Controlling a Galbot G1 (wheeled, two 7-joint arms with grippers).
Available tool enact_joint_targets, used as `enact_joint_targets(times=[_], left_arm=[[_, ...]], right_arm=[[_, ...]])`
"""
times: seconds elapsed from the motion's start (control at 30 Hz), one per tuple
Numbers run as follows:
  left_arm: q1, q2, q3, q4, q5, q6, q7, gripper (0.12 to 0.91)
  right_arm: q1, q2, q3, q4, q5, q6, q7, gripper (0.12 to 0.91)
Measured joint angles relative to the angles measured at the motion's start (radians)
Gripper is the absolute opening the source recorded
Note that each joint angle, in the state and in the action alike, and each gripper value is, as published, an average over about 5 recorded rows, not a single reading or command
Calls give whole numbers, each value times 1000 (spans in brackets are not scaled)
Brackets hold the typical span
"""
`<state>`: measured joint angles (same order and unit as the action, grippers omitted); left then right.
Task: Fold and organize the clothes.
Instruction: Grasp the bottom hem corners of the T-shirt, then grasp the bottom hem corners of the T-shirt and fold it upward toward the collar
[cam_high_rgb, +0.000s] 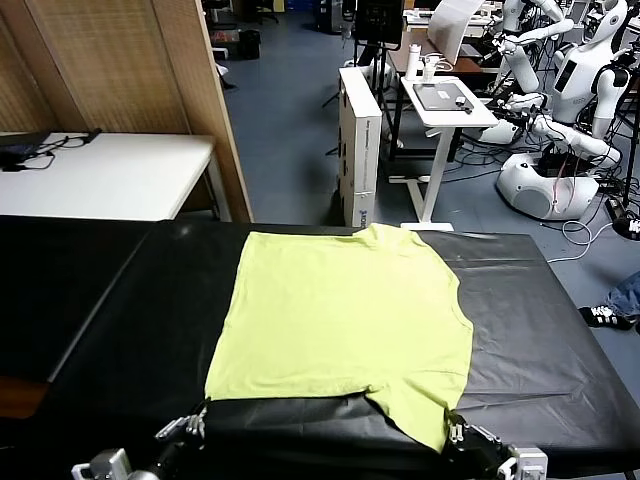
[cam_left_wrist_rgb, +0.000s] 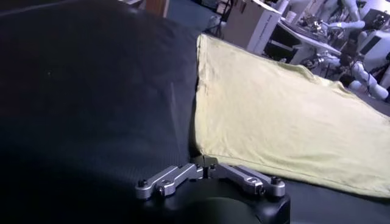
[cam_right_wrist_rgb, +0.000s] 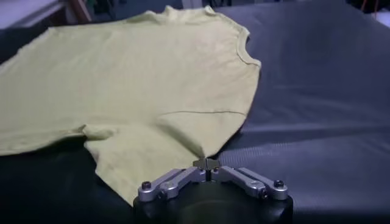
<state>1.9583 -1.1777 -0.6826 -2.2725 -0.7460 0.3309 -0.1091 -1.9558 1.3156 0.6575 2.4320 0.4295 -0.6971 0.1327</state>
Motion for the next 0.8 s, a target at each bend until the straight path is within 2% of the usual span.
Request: enact_joint_targets(times=[0.2,0.4,0.57,0.8], left_arm=[[57,5,-33,-45,-3,-7,0,146],[51,-15,-25,-81,-9,-10,-2,146],[-11,-45,-5,-82,-42,1,-21,146],[-149,-98,17,-37,-56,8,-29,146]], right_arm=[[-45,1,4,36,0,3,0,140],[-27,0,10,34,1,91,-27,140],[21,-14,20,11,36,156,-31,140],[152,-61,13,-59,131,175,-18,140]])
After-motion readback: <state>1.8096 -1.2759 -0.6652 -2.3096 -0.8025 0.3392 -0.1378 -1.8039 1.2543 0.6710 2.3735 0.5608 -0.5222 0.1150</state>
